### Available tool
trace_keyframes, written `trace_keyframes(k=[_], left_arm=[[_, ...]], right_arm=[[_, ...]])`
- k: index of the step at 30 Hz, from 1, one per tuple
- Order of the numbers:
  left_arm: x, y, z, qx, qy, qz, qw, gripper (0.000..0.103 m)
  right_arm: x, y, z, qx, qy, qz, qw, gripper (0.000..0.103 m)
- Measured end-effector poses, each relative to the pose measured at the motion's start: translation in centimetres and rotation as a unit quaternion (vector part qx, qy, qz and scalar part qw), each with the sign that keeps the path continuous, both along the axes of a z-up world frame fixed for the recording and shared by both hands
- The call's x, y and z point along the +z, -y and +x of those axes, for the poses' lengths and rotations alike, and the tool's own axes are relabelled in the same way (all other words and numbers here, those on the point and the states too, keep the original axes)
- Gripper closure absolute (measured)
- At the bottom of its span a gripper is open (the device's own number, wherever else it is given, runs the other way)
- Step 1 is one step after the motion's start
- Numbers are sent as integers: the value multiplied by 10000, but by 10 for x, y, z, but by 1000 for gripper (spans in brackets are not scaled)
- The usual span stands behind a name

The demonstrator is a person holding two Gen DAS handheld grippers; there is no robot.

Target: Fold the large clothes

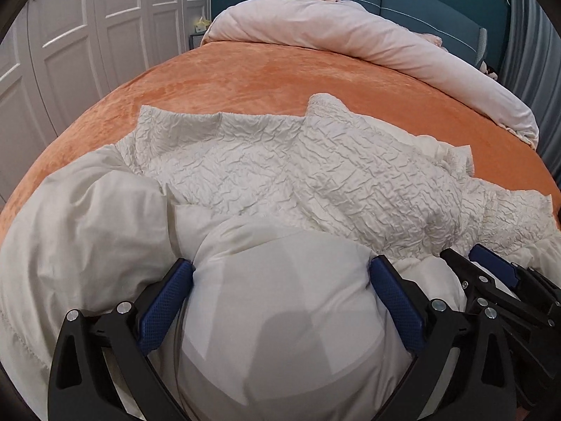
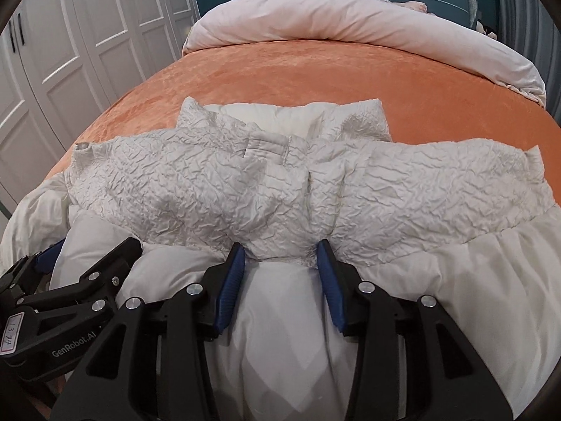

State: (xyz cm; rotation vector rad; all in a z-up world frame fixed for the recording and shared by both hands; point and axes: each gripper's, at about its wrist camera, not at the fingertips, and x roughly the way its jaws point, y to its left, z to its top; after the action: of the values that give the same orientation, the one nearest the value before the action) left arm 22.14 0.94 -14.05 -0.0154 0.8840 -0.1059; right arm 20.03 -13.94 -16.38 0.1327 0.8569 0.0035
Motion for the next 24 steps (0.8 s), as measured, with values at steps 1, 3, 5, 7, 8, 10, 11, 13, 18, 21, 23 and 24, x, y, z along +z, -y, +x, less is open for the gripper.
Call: trace_keyframes(k=[1,3,5,7,8,10,11,13,18,21,23,24], left_arm=[[0,0,1,5,-1,6,10000,5],[0,1,0,4,-6,4,10000,5],[0,1,0,1,-9,7,10000,5],[1,1,0,-13,-53,27,10000,5],[3,0,0,-28,-85,36,10000,5],[10,0,-1,-115,-202,163,9996,5],[17,-2,-5,-139,-226,258,9993,5],[30,-14,-15,-34,-198,160,9997,5],[40,-67,-44,447,-305,-166,9984,5],[21,-86,-57,496,-505,-10,9975,5],[21,-91,-69,490,-419,169,9978,5],[23,-92,-74,480,-378,275,9978,5]], right_arm=[[0,-1,0,0,-4,-12,10000,62],[1,-2,-1,-8,-17,-34,10000,62],[3,-3,-1,-5,-29,-81,10000,62],[6,-5,1,1,-97,-145,9998,62],[9,-6,2,1,-153,-196,9997,62],[26,-8,-6,-116,-205,-232,9995,61],[34,-8,-13,-166,-162,-124,9997,61],[55,-9,-38,-87,-24,208,9997,61],[45,-24,-87,264,-348,250,9987,61],[22,-38,-104,499,-332,-225,9980,60],[36,-44,-104,477,-468,-317,9973,60],[48,-45,-105,504,-392,-185,9978,59]])
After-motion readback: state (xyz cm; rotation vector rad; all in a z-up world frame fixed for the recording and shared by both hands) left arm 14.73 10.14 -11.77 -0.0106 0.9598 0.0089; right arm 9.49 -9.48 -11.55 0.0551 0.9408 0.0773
